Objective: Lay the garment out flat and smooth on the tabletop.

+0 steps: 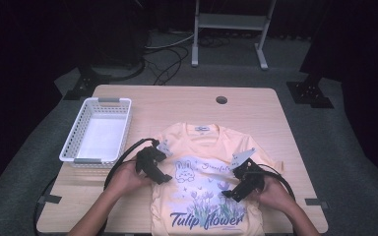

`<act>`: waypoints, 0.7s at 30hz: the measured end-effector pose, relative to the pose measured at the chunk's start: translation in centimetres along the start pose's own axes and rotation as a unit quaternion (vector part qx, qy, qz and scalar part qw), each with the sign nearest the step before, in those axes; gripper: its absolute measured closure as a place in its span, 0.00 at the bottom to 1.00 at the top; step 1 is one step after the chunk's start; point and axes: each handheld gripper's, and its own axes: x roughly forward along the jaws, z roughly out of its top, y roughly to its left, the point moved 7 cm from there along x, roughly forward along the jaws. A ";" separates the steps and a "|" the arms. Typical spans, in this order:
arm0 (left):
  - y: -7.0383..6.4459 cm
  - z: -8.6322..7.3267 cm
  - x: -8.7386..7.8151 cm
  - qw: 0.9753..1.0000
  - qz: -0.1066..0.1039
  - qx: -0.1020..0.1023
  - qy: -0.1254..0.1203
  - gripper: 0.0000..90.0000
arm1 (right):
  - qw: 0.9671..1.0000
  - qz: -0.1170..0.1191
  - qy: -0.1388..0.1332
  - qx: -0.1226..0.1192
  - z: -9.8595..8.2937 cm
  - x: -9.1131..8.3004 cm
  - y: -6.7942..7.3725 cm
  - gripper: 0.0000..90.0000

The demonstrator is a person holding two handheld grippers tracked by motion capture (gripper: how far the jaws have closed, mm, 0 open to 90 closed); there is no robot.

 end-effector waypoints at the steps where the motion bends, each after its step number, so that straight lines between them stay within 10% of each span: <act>1: 0.2 0.1 0.1 1.000 0.001 -0.002 -0.003 0.22 | 1.000 -0.001 -0.002 0.000 0.1 0.1 -0.2 0.04; 12: 0.3 0.2 -0.2 1.000 -0.005 -0.023 -0.019 0.21 | 1.000 0.002 0.006 0.019 0.5 -0.1 -0.7 0.08; 21: -3.8 0.8 -2.9 0.998 -0.018 -0.003 -0.060 0.19 | 1.000 -0.018 -0.019 0.012 0.7 -2.8 1.5 0.08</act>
